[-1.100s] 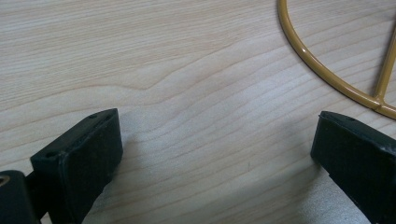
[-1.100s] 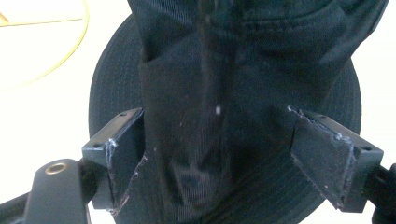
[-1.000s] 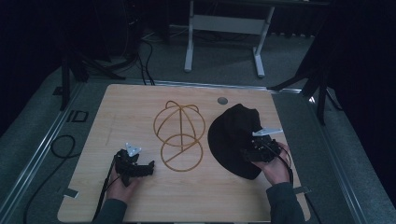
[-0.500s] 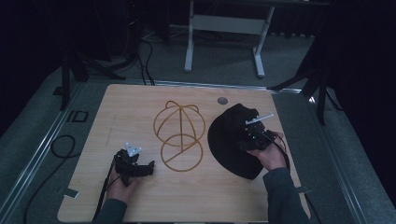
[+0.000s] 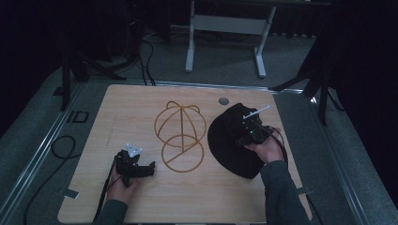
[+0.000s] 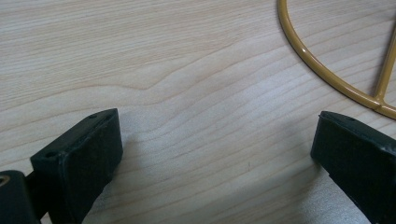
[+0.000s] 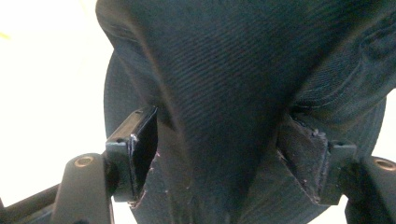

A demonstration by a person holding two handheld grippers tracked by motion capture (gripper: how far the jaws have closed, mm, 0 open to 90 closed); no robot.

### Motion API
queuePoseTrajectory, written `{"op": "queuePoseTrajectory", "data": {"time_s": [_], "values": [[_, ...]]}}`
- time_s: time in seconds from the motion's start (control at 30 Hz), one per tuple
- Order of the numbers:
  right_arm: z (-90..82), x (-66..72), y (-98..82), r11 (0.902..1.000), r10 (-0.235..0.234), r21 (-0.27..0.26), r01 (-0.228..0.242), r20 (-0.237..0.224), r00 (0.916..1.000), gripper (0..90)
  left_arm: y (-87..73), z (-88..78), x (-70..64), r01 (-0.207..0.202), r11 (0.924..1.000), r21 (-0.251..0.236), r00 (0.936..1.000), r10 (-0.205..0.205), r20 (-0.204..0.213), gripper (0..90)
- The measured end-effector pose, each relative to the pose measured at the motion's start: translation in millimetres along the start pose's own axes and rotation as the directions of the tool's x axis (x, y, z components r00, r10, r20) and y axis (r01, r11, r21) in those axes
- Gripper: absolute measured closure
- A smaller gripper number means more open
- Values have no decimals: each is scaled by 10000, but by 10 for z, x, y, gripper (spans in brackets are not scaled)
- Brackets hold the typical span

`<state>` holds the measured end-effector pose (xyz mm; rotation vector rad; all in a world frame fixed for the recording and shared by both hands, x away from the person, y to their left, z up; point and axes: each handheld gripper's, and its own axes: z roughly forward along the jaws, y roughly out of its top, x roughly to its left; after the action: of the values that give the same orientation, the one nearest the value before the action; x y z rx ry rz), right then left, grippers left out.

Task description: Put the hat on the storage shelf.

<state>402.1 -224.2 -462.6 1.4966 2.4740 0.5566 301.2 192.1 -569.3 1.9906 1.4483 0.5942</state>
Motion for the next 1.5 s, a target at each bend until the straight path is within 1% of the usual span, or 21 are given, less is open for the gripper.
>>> {"op": "queuePoseTrajectory", "data": {"time_s": [0.03, 0.1, 0.13, 0.17, 0.2, 0.27, 0.33, 0.37, 0.4, 0.43, 0.53, 0.57, 0.67, 0.77, 0.8, 0.9, 0.97, 1.0, 1.1, 1.27, 1.5], "values": [[17, -4, 14, 9999, 60, 126, -62, 108, 9999, 340, 0, 0, 0, 7, 10000, -4, 10000, -7, 3, 24], [49, -17, 36, 9994, 78, 337, -83, 162, 9998, 471, 0, 0, 0, 4, 10000, -5, 10000, -4, 1, 24], [68, -26, 47, 9988, 34, 496, -44, 204, 9998, 512, 0, 0, -1, 9, 10000, -9, 10000, -9, 1, 24], [68, -26, 47, 9988, 34, 496, -44, 204, 9998, 512, 0, 0, -1, 9, 10000, -9, 10000, -9, 1, 24], [88, -55, 70, 9981, -10, 618, 9, 20, 10000, 625, 0, 0, 0, -1, 10000, -9, 10000, 1, -1, 24], [96, -64, 92, 9966, -235, 791, 232, 37, 9997, 720, 0, 0, 0, -5, 10000, -8, 10000, 5, -2, 24], [96, -60, 107, 9952, -436, 877, 431, 47, 9990, 790, 1, 1, -1, -4, 10000, -8, 10000, 4, -2, 24], [96, -60, 107, 9952, -436, 877, 431, 47, 9990, 790, 1, 1, -1, -4, 10000, -8, 10000, 4, -2, 24], [96, -52, 124, 9931, -656, 977, 644, 83, 9978, 830, 1, 2, -1, -6, 10000, -10, 10000, 6, 1, 24], [93, -50, 133, 9922, -757, 1002, 746, 73, 9971, 843, 1, 2, -1, -8, 10000, -8, 10000, 8, 3, 24], [78, -37, 153, 9905, -985, 977, 968, 128, 9951, 860, 2, 2, -1, -19, 10000, -2, 10000, 19, 4, 24], [78, -37, 153, 9905, -985, 977, 968, 128, 9951, 860, 2, 2, -1, -19, 10000, -2, 10000, 19, 4, 24], [52, -19, 161, 9903, -1159, 782, 1153, 36, 9933, 869, 2, 2, -1, -22, 10000, -5, 10000, 22, 6, 24], [46, -12, 161, 9894, -1256, 742, 1247, 76, 9920, 872, 2, 2, -1, -17, 10000, -4, 10000, 17, 5, 24], [34, -5, 161, 9891, -1334, 635, 1328, 63, 9910, 873, 2, 2, -1, -18, 10000, -4, 10000, 18, 5, 24], [22, 1, 168, 9873, -1469, 608, 1465, 22, 9891, 873, 2, 2, -1, -23, 10000, -5, 10000, 23, 6, 24], [-4, 17, 182, 9854, -1580, 662, 1572, 84, 9874, 874, 2, 2, -1, -19, 10000, -4, 10000, 19, 5, 24], [-46, 44, 205, 9831, -1733, 614, 1723, 121, 9848, 874, 2, 2, 0, -33, 10000, 2, 10000, 33, 6, 24], [-84, 69, 224, 9819, -1833, 520, 1823, 141, 9830, 875, 2, 1, -2, -19, 10000, 6, 10000, 19, 3, 24], [-153, 133, 271, 9769, -2115, 339, 2108, 179, 9772, 876, 1, 1, -4, -3, 10000, 0, 10000, 3, -12, 24], [-207, 232, 327, 9698, -2430, 213, 2430, -21, 9700, 876, 1, 2, -4, -9, 10000, -12, 10000, 9, -15, 24]]}}
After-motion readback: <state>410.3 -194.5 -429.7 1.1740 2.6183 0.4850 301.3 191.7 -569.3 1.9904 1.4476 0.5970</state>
